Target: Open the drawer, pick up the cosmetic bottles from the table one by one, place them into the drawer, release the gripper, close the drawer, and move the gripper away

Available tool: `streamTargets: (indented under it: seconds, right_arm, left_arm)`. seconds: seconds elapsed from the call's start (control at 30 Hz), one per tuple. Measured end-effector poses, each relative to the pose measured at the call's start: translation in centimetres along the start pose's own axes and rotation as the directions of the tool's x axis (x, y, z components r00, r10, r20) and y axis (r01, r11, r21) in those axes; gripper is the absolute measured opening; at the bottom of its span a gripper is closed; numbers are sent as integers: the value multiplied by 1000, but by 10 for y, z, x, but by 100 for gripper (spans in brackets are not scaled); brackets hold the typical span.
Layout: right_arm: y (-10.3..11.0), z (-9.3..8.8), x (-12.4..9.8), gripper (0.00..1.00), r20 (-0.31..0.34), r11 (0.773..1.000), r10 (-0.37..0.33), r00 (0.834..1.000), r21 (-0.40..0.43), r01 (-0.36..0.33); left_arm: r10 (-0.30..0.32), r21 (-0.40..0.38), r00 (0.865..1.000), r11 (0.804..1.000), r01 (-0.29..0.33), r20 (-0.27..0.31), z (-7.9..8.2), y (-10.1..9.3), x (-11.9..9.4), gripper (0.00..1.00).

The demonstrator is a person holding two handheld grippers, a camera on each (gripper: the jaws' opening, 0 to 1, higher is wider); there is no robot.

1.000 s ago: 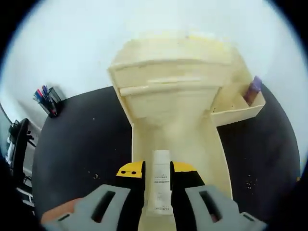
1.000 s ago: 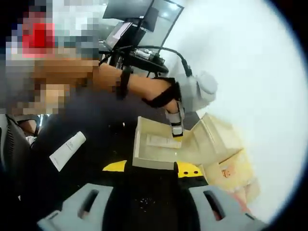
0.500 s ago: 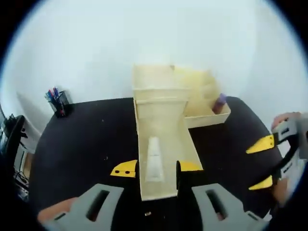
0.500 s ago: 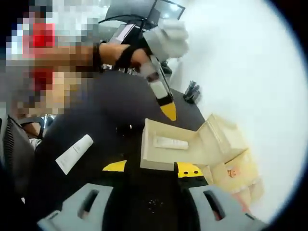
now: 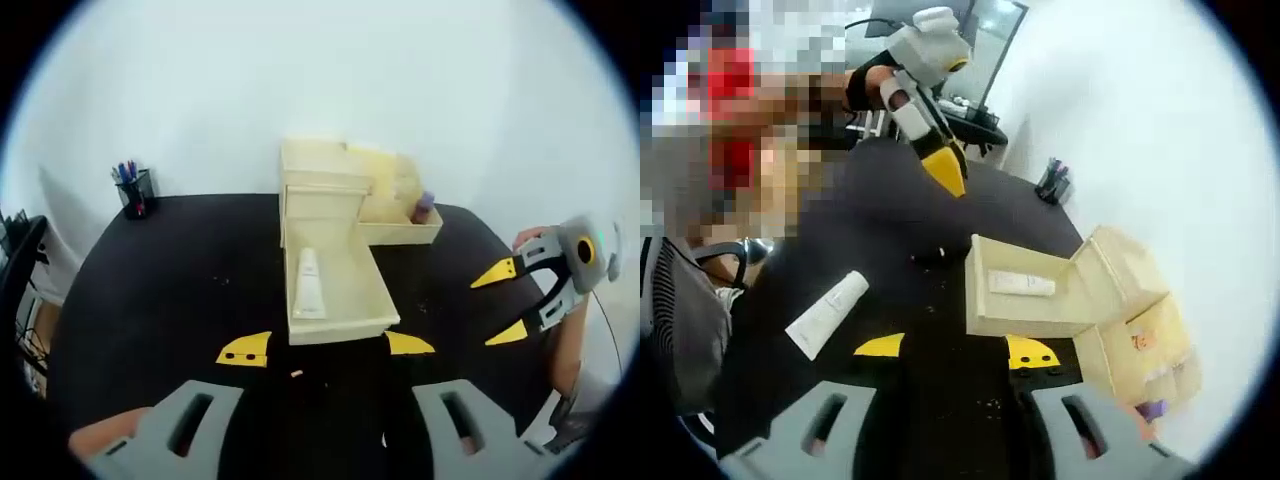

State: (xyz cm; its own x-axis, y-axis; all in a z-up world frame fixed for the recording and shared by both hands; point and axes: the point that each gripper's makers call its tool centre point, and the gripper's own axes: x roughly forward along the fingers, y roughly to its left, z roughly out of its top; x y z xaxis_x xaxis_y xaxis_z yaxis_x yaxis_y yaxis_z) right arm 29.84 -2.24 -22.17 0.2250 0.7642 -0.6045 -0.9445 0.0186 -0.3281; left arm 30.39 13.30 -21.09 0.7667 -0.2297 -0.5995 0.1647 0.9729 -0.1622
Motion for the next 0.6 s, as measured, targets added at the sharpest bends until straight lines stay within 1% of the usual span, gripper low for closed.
streamTargets:
  seconds: [0.07, 0.1, 0.17, 0.2, 0.23, 0.27, 0.33, 0.37, 0.4, 0.43, 0.47, 0.5, 0.57, 0.6]
  right_arm:
    - [7, 2, -3, 32, 42, 998, 13, 999, 57, -15]
    - [10, 1, -4, 33, 48, 998, 21, 999, 60, -24]
    - [14, 2, -8, 32, 98, 995, 2, 995, 96, -12]
    - [19, 0, -10, 32, 111, 994, 10, 994, 110, -22]
    - [24, -2, -11, 33, 118, 989, 17, 993, 145, -35]
    - [27, -4, -13, 32, 129, 987, 8, 992, 156, -28]
    - [37, -9, -16, 32, 139, 981, -3, 990, 193, -25]
    - [41, -10, -19, 32, 154, 979, -10, 988, 204, -22]
    - [47, -11, -21, 31, 165, 971, -19, 986, 238, -21]
    - [55, -13, -24, 31, 167, 971, -7, 986, 238, -34]
    - [61, -12, -25, 31, 179, 967, -4, 984, 253, -42]
    - [67, -11, -29, 31, 186, 964, -9, 982, 262, -41]
    - [79, -10, -33, 31, 197, 962, -6, 980, 268, -48]
    - [84, -9, -34, 31, 205, 959, -11, 979, 278, -48]
  left_arm:
    - [-23, 9, 1000, 1000, 22, 19, -3, -8, -6, 39]
    - [-38, 11, 999, 999, 38, 32, -5, -12, -9, 39]
    - [-66, 17, 996, 998, 66, 52, -9, -21, -15, 40]
    - [-83, 18, 994, 996, 82, 67, -10, -26, -19, 40]
    - [-102, 20, 991, 995, 100, 82, -13, -31, -22, 40]
    - [-116, 19, 989, 993, 115, 91, -17, -35, -26, 40]
    - [-153, 24, 980, 988, 151, 127, -24, -45, -34, 40]
    - [-163, 20, 977, 987, 162, 134, -27, -46, -36, 40]
    - [-176, 17, 974, 984, 175, 143, -32, -49, -40, 40]
    - [-190, 14, 970, 982, 190, 153, -36, -51, -42, 40]
    - [-206, 15, 964, 978, 207, 166, -40, -54, -46, 40]
    - [-228, 9, 955, 973, 231, 189, -44, -56, -51, 40]
    - [-257, -9, 943, 964, 265, 213, -51, -60, -57, 42]
    - [-264, -12, 940, 962, 272, 217, -54, -60, -59, 43]
